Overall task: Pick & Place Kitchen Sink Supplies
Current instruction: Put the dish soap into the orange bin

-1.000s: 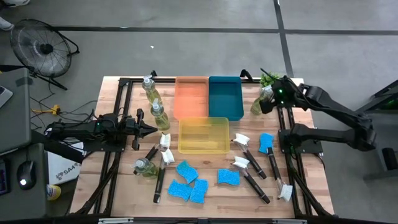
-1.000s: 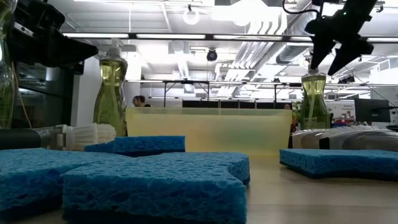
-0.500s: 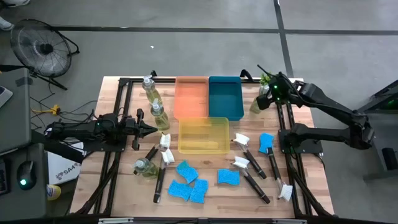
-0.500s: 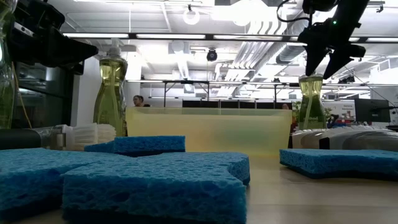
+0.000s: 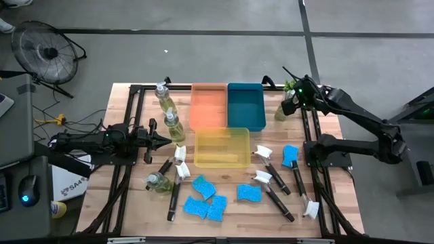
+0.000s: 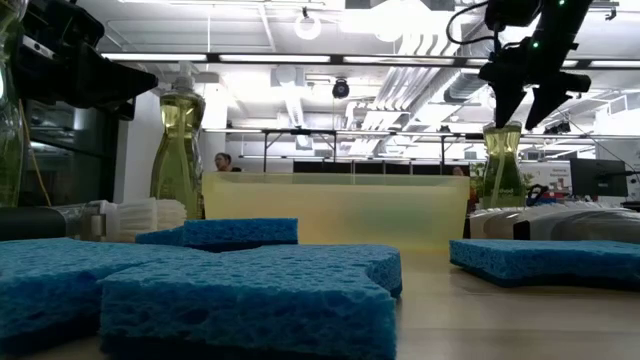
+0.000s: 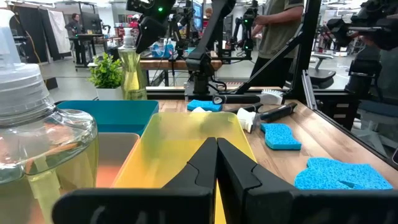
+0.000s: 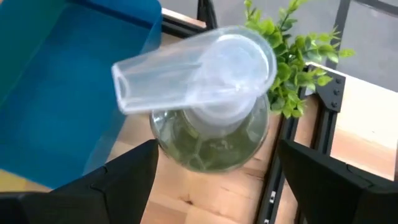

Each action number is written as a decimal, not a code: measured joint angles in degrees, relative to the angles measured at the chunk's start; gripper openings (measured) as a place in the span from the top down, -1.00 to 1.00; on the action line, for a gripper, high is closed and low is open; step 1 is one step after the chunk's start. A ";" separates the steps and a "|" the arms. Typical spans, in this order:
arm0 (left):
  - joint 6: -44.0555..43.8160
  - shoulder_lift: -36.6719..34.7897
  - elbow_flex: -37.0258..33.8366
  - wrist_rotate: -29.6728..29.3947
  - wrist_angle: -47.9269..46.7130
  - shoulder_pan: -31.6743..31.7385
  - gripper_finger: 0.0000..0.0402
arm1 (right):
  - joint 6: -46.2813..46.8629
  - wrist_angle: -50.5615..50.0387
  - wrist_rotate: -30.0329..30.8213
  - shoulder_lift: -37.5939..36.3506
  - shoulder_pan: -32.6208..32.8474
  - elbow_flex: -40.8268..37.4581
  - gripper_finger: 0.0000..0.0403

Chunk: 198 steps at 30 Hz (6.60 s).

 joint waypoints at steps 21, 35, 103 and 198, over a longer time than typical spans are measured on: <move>0.00 -0.01 0.00 0.00 0.00 -0.02 1.00 | 3.74 5.11 4.11 2.76 -0.84 0.00 -0.62; 0.00 0.02 0.00 -0.01 0.00 0.00 1.00 | 7.58 2.59 4.98 2.75 -0.86 -0.02 -0.97; 0.00 0.02 0.00 -0.01 0.00 -0.01 1.00 | 5.96 -2.67 5.57 4.85 3.42 10.51 -0.34; 0.00 -0.01 0.00 -0.01 0.00 0.01 1.00 | -19.18 5.93 -10.60 67.34 10.05 68.43 -0.34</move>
